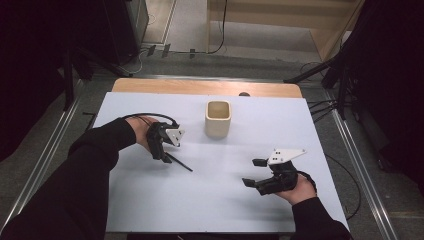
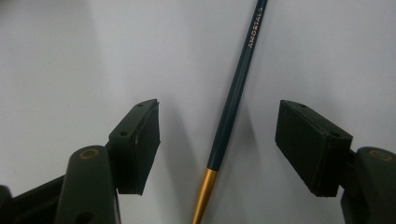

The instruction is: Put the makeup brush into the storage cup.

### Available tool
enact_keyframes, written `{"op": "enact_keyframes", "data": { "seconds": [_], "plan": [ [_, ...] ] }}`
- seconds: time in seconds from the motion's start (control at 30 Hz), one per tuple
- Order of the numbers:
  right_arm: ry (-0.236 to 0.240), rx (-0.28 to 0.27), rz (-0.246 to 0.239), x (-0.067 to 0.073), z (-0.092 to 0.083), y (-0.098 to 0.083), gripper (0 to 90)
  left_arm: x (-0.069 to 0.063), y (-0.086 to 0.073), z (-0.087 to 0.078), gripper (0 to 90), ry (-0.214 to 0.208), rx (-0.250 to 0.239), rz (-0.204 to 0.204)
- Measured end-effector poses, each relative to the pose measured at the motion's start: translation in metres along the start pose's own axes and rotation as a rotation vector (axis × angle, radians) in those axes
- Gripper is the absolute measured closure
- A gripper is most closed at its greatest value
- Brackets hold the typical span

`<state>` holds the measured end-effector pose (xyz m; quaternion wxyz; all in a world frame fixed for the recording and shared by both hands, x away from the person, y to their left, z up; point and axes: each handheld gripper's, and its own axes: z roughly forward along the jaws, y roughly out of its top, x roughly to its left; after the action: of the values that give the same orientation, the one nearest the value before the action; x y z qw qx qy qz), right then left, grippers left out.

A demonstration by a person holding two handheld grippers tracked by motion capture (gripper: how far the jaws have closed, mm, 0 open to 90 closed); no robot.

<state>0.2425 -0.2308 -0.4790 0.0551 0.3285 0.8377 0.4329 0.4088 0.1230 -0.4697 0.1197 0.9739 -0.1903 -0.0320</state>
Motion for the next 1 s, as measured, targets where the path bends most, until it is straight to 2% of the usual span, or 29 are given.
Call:
{"op": "enact_keyframes", "data": {
  "seconds": [0.07,0.23,0.33,0.4,0.43,0.47,0.5,0.57,0.63,0.73,0.8,0.83,0.9,1.0],
  "plan": [
    [-0.001,0.001,-0.001,0.0,0.0001,0.0,21.1,-0.0007,-0.0006,0.0023,34.3,-0.003,0.004,-0.002],
    [0.0,0.005,-0.001,0.0002,0.0005,0.0,21.2,-0.0021,-0.0013,0.0085,37.7,0.008,0.028,0.024],
    [0.0,0.007,0.001,0.0003,0.0005,0.0,21.2,-0.0021,-0.0021,0.0078,41.3,0.01,0.022,0.019],
    [0.0,0.006,0.001,0.0001,0.0005,0.0,21.3,-0.0031,-0.0026,0.0072,49.8,0.016,0.018,0.019],
    [0.0,0.006,0.001,0.0001,0.0005,0.0,21.3,-0.0044,-0.0025,0.0069,49.8,0.016,0.019,0.031],
    [-0.001,0.008,0.001,0.0001,0.0005,0.0,21.3,-0.0062,-0.0019,0.0065,55.0,0.01,0.024,0.048],
    [0.0,0.007,0.0,0.0001,0.0004,-0.0001,21.3,-0.0069,-0.0018,0.0063,58.2,0.005,0.029,0.042],
    [0.0,0.005,0.0,0.0002,0.0004,-0.0001,21.4,-0.0047,-0.0013,0.0057,61.1,-0.002,0.04,0.019],
    [-0.001,0.006,0.001,0.0,0.0005,-0.0001,21.4,-0.0038,-0.0015,0.0058,66.5,-0.001,0.04,0.016],
    [0.0,0.006,0.001,0.0002,0.0004,-0.0001,21.5,-0.0036,-0.0007,0.0057,68.7,0.003,0.047,0.024],
    [-0.001,0.007,0.002,0.0001,0.0004,0.0,21.6,-0.0037,-0.0007,0.0056,73.6,0.004,0.048,0.031],
    [0.0,0.009,0.004,0.0,0.0006,0.0,21.6,-0.0048,-0.0004,0.0055,77.0,0.004,0.05,0.052],
    [0.0,0.009,0.005,0.0,0.0008,0.0,21.6,-0.0061,0.0003,0.0055,83.3,-0.001,0.056,0.056],
    [0.001,0.005,0.008,0.0003,0.0008,0.0001,21.5,-0.0059,0.0002,0.0052,83.6,-0.005,0.058,0.054]
  ]
}}
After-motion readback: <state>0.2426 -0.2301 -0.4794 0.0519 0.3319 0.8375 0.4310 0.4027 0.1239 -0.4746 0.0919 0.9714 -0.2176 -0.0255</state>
